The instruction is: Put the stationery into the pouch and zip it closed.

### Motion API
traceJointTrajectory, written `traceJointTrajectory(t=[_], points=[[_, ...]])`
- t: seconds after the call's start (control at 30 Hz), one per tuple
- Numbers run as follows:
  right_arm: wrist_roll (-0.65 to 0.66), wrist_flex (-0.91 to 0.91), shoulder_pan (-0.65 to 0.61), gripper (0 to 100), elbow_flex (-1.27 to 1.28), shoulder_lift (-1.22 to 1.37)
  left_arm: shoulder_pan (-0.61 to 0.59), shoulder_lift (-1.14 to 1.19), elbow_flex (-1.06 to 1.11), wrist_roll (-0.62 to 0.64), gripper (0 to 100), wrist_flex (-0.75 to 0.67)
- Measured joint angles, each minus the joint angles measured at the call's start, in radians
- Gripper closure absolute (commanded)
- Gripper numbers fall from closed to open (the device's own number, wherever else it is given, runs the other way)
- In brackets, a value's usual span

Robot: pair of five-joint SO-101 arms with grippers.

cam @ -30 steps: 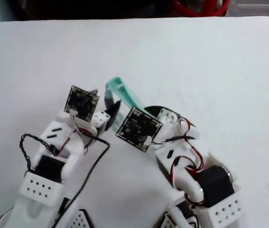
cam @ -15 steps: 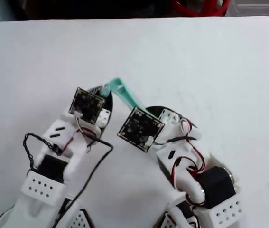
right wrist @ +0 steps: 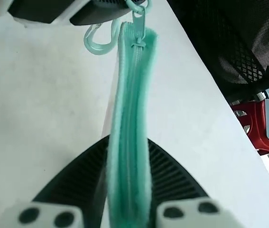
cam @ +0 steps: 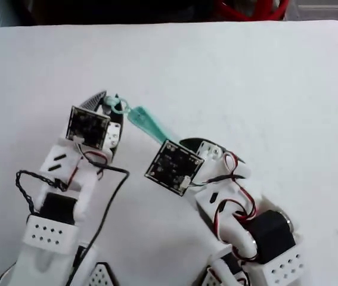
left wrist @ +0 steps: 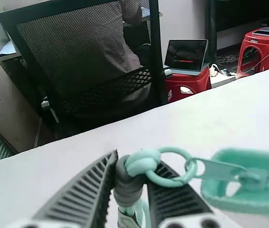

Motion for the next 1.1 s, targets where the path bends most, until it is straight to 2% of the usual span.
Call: traceJointTrajectory(t=[0.13,0.27,0.43,0.63,0.87,1.0,1.1], points=[[0.038,0.032,0.0,97.8,0.002,-0.04,-0.049,0.061,-0.014,0.0,98,-0.02],[0.055,0.054,0.0,97.8,0.003,-0.092,-0.094,0.232,-0.069,0.0,98,-0.091],[0.055,0.051,0.0,97.8,0.028,-0.097,-0.103,0.419,-0.175,0.0,97,-0.066],[-0.002,-0.055,0.0,97.8,0.104,-0.115,-0.115,0.358,-0.189,0.0,90,0.018],[-0.092,-0.265,-0.003,96.7,0.302,-0.118,-0.129,0.164,-0.173,0.0,94,0.087],[-0.098,-0.313,-0.005,87.8,0.385,-0.12,-0.129,0.107,-0.15,0.0,94,0.094],[-0.098,-0.301,-0.023,91.9,0.488,-0.095,-0.129,0.104,-0.149,0.0,94,0.094]])
